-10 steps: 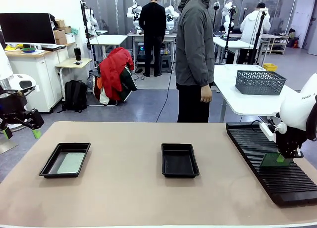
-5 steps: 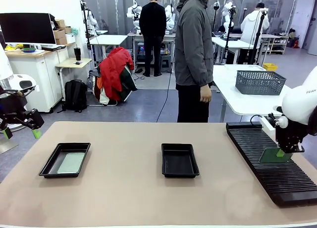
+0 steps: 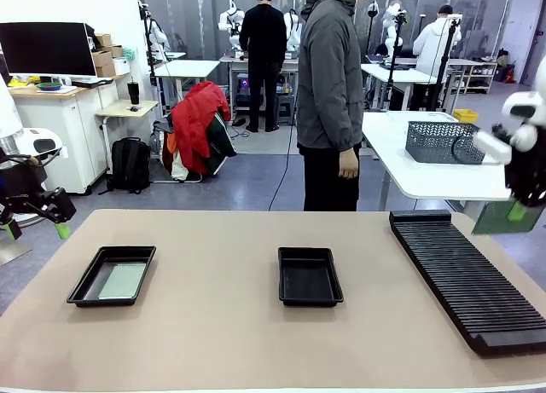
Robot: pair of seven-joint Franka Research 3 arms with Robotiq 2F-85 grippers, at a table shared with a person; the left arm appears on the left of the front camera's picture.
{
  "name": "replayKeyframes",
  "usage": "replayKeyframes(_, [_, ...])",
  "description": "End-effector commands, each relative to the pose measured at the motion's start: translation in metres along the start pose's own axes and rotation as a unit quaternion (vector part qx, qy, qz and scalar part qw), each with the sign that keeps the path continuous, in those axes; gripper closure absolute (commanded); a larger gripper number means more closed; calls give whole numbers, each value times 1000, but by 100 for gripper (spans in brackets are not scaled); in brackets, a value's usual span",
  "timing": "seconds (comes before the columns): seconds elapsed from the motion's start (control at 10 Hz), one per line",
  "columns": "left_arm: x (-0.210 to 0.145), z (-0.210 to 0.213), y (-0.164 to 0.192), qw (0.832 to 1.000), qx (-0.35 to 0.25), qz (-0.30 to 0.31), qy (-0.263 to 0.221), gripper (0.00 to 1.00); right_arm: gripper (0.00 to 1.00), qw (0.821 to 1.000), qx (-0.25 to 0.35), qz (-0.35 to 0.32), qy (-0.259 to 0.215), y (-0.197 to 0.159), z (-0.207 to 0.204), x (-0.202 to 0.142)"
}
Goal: Inspect and transfer BCBs to ESD trays.
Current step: Pick up the Blank PCB from the PCB Rack and place it in the right ESD tray.
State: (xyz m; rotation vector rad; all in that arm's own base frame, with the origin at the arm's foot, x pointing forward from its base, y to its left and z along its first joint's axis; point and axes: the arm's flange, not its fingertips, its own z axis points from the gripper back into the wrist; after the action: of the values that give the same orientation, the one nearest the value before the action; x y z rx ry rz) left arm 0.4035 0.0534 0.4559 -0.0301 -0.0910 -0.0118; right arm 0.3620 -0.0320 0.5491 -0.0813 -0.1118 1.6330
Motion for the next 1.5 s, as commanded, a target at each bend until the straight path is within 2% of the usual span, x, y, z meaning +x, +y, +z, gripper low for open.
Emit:
replayKeyframes(0.0, [-1, -1, 1, 1000, -1, -3, 0, 0, 100, 1000, 16, -9, 16, -10, 45, 5])
replayKeyframes(0.4, [-1, -1, 1, 1000, -1, -3, 0, 0, 100, 1000, 1, -14, 4, -6, 125, -5])
replayKeyframes(0.6, [-1, -1, 1, 1000, -1, -3, 0, 0, 100, 1000, -7, -15, 2, -4, 146, -11])
replayKeyframes(1.4, [-1, -1, 1, 1000, -1, -3, 0, 0, 100, 1000, -14, -16, 4, 1, 142, -9])
